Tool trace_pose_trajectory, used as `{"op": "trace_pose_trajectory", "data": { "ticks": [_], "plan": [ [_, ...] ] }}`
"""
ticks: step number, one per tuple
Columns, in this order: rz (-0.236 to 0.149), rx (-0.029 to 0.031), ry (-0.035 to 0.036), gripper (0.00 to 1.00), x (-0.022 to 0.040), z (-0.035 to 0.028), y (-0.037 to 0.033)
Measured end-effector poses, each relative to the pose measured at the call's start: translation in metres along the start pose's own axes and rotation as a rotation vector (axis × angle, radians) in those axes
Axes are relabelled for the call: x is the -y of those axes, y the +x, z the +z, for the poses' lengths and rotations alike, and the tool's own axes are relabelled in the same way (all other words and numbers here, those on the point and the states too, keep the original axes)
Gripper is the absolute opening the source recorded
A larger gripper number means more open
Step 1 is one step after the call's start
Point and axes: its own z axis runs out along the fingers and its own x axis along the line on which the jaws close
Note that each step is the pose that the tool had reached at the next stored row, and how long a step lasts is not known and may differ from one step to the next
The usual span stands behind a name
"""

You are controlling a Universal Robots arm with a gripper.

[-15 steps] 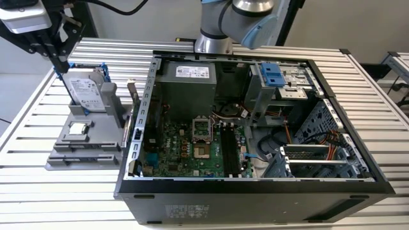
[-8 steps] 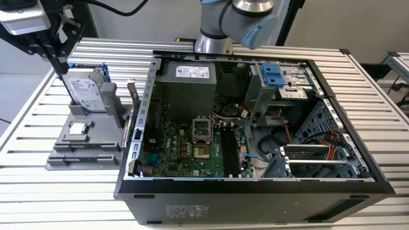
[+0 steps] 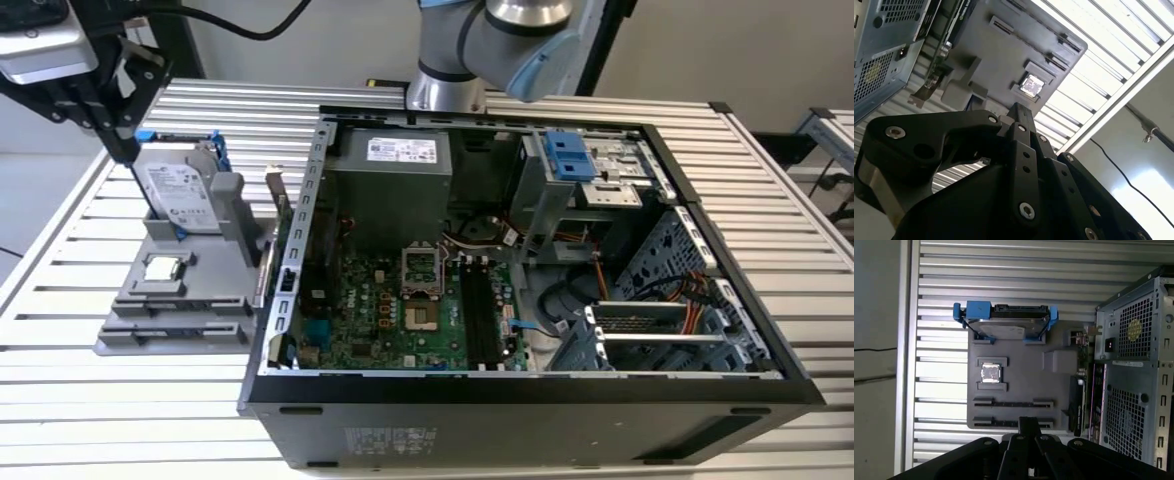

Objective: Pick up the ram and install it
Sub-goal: 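Pick up the ram and move it above insertion slot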

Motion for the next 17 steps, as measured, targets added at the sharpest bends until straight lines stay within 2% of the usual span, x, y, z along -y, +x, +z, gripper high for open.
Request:
{"op": "trace_pose_trajectory", "data": {
  "ticks": [9,17],
  "plan": [
    [0.000,-0.0001,0.0001,0.00,0.0089,0.0000,0.0002],
    [0.000,0.0000,0.0000,0.00,0.0198,0.0006,0.0005]
  ]
}}
